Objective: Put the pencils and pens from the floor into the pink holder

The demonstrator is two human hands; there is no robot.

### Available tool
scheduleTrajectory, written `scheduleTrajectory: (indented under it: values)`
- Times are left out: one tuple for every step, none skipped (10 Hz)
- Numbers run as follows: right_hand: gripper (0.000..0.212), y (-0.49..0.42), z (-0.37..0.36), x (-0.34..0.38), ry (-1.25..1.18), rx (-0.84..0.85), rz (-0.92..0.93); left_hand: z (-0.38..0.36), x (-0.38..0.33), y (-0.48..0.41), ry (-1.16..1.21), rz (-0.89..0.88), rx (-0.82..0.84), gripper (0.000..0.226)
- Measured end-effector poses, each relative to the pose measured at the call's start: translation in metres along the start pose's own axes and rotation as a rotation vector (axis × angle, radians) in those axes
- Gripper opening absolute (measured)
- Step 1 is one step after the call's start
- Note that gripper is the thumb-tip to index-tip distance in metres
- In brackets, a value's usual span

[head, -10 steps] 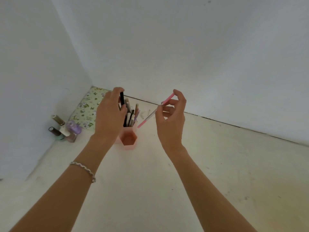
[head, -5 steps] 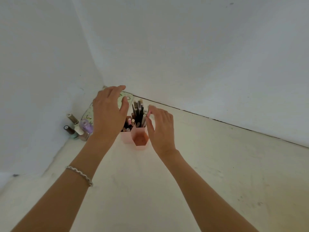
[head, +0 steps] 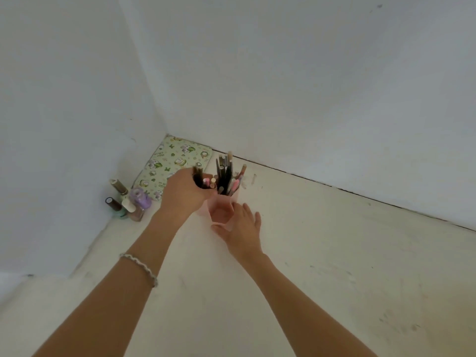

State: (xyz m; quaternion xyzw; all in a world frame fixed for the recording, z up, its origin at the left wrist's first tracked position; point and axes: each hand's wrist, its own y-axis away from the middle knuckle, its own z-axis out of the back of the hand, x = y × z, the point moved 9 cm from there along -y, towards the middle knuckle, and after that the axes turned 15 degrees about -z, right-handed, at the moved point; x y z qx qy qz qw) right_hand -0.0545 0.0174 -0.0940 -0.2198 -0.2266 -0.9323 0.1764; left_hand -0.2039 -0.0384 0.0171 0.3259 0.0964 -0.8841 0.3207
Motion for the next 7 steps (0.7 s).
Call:
scheduleTrajectory:
  values:
    - [0.072,-0.019,0.009,0.010,0.020,-0.106,-0.042,0.002,-0.013,-0.016,0.107,-0.058,-0.141,0.018]
    - [0.074,-0.041,0.021,0.018,0.008,-0.170,-0.130,0.001,-0.023,-0.038,0.149,-0.092,-0.225,0.015]
    - [0.063,-0.059,0.032,0.024,0.047,-0.216,-0.169,-0.004,-0.025,-0.065,0.242,-0.082,-0.171,0.014]
    - [0.055,-0.071,0.037,0.025,0.086,-0.229,-0.182,-0.005,-0.029,-0.078,0.257,-0.105,-0.174,0.014]
    - [0.050,-0.077,0.035,0.027,0.079,-0.211,-0.187,-0.006,-0.029,-0.083,0.253,-0.104,-0.168,0.013]
    - [0.042,-0.077,0.033,0.022,-0.005,-0.212,-0.201,-0.008,-0.026,-0.086,0.268,-0.083,-0.153,0.014]
    - [0.030,-0.075,0.030,0.021,-0.113,-0.208,-0.209,-0.009,-0.029,-0.084,0.278,-0.063,-0.149,0.017]
